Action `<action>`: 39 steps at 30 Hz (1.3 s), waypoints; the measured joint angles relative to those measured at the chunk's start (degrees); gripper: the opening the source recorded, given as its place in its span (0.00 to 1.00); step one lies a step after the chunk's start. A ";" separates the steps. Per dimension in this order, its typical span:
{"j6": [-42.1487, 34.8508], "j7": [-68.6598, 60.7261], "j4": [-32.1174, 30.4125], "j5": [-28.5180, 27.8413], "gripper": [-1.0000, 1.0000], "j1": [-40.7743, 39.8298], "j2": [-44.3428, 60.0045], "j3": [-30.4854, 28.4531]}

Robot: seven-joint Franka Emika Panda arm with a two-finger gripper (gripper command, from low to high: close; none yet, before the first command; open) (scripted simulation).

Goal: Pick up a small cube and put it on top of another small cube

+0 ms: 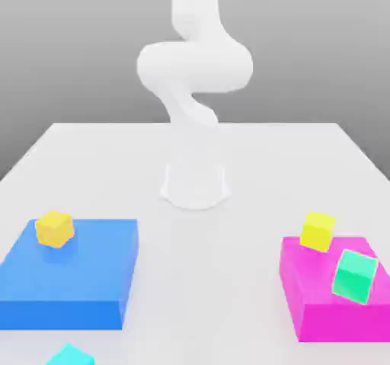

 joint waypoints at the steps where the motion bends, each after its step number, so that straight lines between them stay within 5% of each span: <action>1: 0.53 0.30 0.21 0.10 0.50 -0.29 2.26 -0.29; 34: 21.20 4.77 7.18 7.55 0.50 -10.49 71.06 -5.97; 35: 22.22 4.60 7.46 7.79 0.00 -10.73 72.37 -5.68; 39: 22.23 4.59 7.46 7.82 0.00 -10.74 72.37 -5.66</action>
